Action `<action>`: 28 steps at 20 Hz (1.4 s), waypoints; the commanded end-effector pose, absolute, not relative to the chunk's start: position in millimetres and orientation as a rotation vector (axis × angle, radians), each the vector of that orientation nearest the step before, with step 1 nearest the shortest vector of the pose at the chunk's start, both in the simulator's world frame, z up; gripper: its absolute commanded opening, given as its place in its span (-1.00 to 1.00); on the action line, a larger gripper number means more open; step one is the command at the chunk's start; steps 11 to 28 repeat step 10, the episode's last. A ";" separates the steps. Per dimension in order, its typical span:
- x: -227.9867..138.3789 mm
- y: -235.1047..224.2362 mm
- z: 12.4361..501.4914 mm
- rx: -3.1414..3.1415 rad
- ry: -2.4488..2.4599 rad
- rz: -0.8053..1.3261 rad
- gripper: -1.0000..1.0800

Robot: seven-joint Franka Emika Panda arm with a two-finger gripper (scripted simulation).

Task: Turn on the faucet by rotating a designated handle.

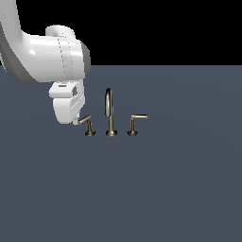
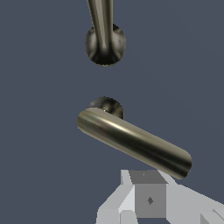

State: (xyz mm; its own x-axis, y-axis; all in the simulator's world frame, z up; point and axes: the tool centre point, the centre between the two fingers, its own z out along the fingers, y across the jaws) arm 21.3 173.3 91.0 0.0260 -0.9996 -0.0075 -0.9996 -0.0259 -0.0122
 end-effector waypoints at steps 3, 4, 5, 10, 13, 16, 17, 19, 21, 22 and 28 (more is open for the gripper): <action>10.5 156.3 91.0 -2.243 2.193 -0.003 -1.00; 8.3 153.2 90.9 -2.243 2.194 -0.002 -1.00; 6.2 150.0 91.0 -2.244 2.194 -0.002 -1.00; -2.6 137.3 91.1 -2.247 2.195 0.000 -1.00; -2.6 137.3 91.1 -2.247 2.195 0.000 -1.00; -2.6 137.3 91.1 -2.247 2.195 0.000 -1.00; -2.6 137.3 91.1 -2.247 2.195 0.000 -1.00; -2.6 137.3 91.1 -2.247 2.195 0.000 -1.00; -2.6 137.3 91.1 -2.247 2.195 0.000 -1.00; -2.6 137.3 91.1 -2.247 2.195 0.000 -1.00; -2.6 137.3 91.1 -2.247 2.195 0.000 -1.00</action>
